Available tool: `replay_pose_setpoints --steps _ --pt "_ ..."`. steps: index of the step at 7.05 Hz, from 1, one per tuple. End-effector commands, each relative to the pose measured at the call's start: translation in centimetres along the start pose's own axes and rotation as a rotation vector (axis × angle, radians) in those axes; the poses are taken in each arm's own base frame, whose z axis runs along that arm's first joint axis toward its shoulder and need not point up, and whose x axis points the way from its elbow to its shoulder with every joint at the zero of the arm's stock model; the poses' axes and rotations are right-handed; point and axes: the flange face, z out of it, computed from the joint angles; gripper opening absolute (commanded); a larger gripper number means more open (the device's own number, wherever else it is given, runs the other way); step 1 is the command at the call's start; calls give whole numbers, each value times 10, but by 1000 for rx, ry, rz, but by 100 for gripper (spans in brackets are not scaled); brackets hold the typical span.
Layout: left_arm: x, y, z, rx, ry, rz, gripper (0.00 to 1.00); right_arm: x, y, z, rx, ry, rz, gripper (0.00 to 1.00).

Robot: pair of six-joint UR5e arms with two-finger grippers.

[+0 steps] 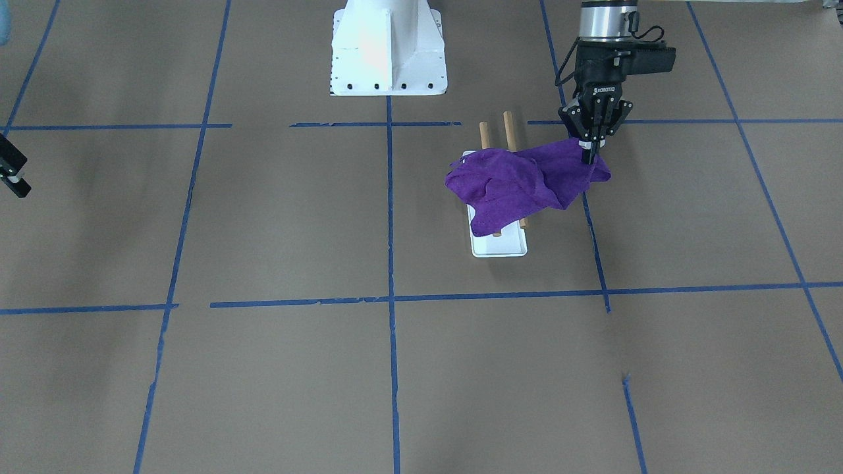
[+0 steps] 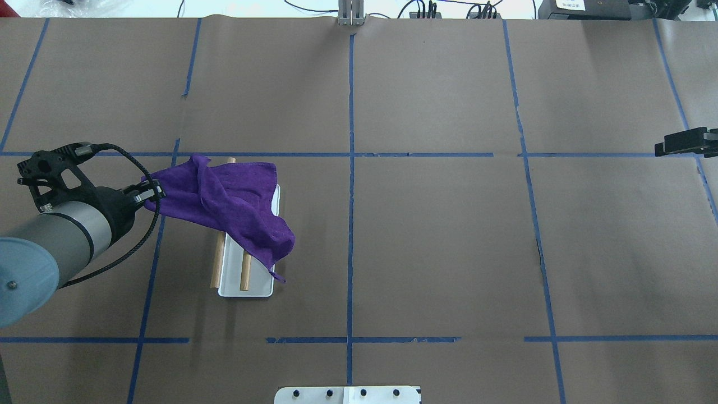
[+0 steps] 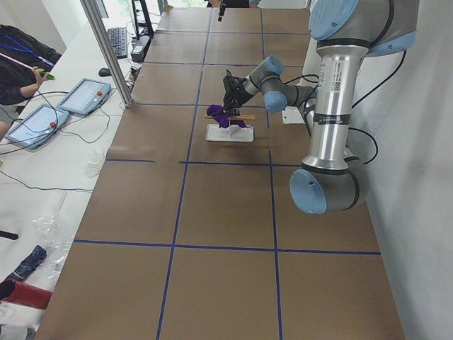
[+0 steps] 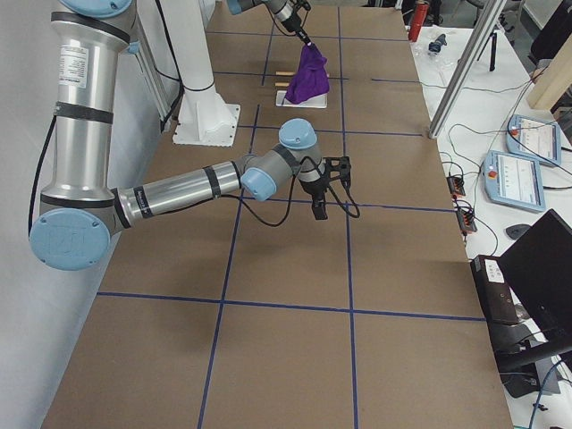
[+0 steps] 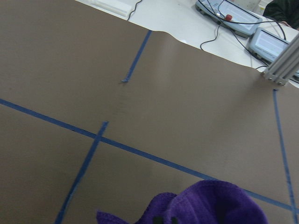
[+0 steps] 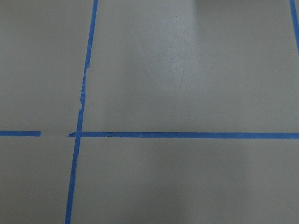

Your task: Hang towel on rack

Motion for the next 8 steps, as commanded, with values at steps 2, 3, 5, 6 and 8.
replay_pose_setpoints --steps 2,3,5,6,8 --pt "-13 14 27 15 -55 31 95 1 -1 -1 2 2 3 100" --pt "-15 20 38 11 -72 43 100 3 0 -1 -1 4 6 100" --pt "-7 10 26 2 -44 162 100 29 5 5 -53 62 -85 100" --pt "-8 2 25 -8 -46 193 100 48 4 1 -79 96 -132 100" --pt "-21 -44 19 -60 -50 271 100 116 10 -7 -156 149 -225 100"
